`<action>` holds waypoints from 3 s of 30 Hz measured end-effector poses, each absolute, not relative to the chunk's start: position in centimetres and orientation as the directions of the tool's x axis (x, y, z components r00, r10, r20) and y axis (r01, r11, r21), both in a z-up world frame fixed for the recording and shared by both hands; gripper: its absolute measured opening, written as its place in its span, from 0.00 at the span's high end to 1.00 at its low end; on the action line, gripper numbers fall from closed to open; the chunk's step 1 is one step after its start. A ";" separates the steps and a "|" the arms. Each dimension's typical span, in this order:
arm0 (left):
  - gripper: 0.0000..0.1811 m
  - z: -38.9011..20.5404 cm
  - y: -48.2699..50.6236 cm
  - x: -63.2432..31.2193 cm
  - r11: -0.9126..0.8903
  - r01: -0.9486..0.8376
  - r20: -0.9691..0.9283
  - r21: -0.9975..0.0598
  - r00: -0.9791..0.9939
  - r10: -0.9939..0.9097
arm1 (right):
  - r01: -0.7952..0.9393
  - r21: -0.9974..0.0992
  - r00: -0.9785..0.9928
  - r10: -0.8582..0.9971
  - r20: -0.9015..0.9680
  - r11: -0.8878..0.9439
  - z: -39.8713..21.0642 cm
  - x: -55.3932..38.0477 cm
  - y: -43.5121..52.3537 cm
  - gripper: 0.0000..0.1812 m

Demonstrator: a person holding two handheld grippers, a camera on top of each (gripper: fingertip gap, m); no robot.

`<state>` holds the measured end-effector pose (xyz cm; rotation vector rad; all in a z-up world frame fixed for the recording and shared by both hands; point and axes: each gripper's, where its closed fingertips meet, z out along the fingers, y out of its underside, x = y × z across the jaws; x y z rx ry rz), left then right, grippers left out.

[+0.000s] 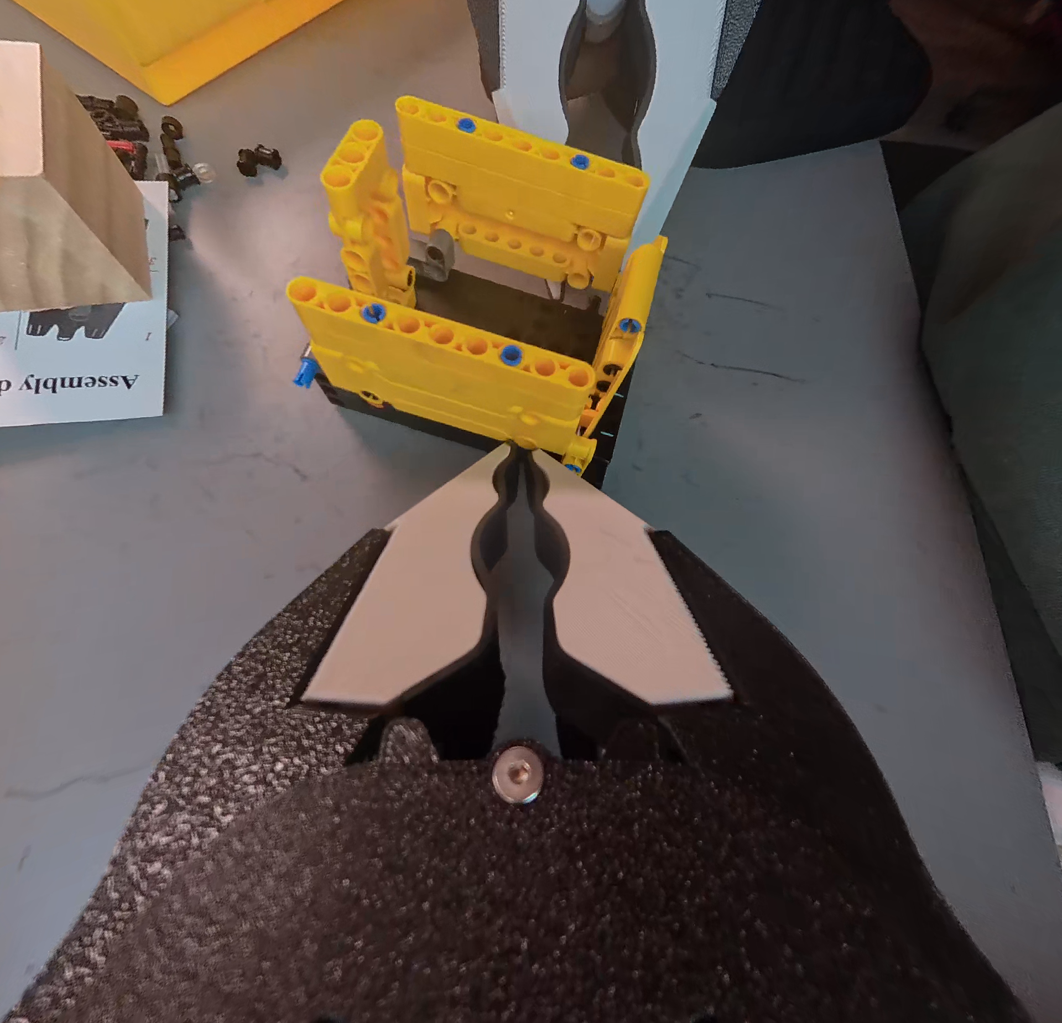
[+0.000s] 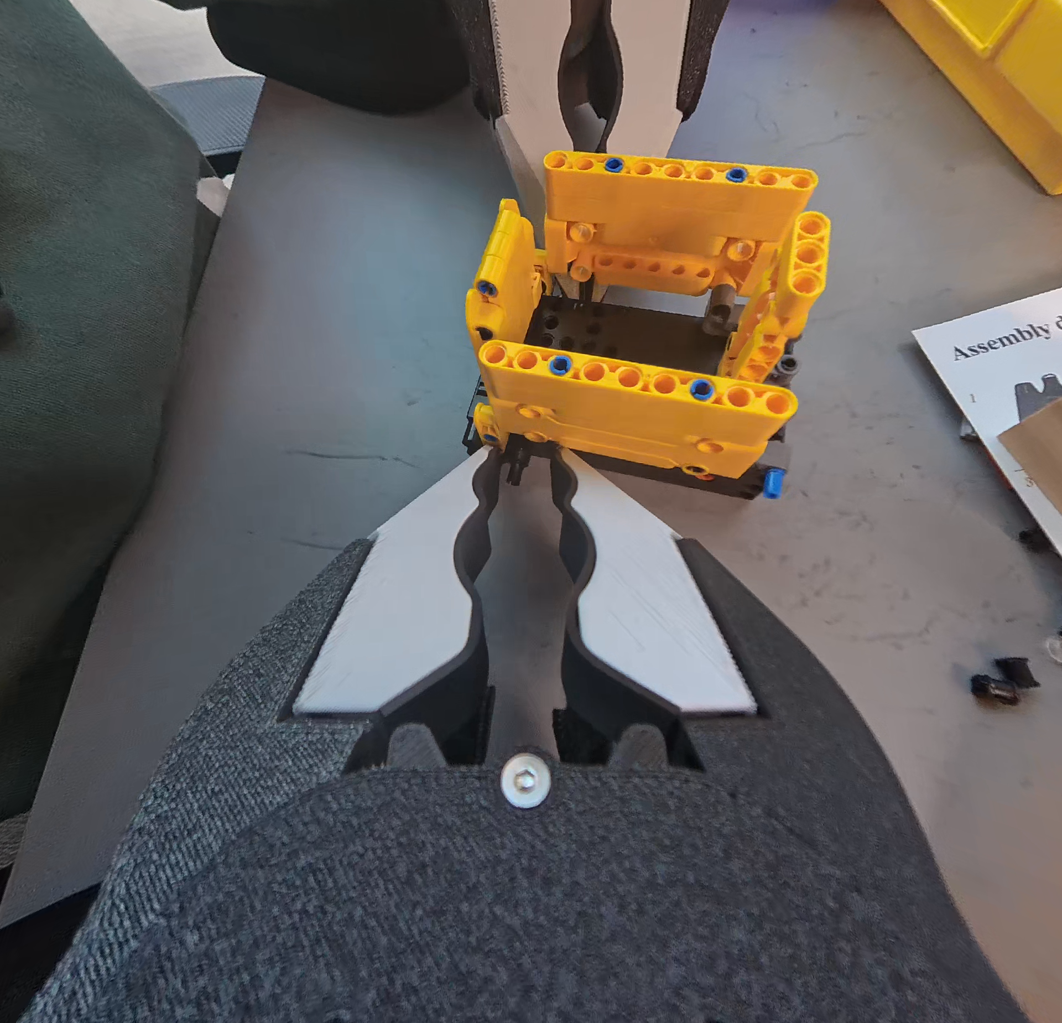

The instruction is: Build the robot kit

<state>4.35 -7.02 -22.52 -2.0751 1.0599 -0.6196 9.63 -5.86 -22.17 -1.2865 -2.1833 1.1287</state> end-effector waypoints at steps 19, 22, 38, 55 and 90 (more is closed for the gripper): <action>0.52 -19.2 -7.7 5.0 -0.401 -0.248 0.206 -0.882 0.563 -0.800 | 0.503 -0.804 -0.490 0.871 0.035 0.316 -20.5 7.9 -2.7 0.46; 0.53 -20.1 -7.3 5.6 -0.381 -0.321 0.127 -0.867 0.597 -0.792 | 0.500 -0.805 -0.507 0.861 0.027 0.319 -20.6 7.4 -3.1 0.50; 0.59 -12.8 -4.3 -1.4 -0.066 -0.064 -0.014 -0.996 0.816 -0.578 | 0.589 -0.804 0.172 0.985 0.022 -0.085 -20.4 7.2 0.1 0.66; 0.34 -16.3 -1.8 -0.4 -0.196 -0.192 -0.032 -0.962 0.788 -0.615 | 0.528 -0.811 -0.228 0.962 0.152 0.254 -19.4 6.3 1.4 0.46; 0.53 -21.2 -5.2 2.9 -0.281 -0.482 -0.041 -0.830 0.554 -0.831 | 0.461 -0.836 -0.419 0.904 0.091 0.298 -21.2 3.9 -3.6 0.56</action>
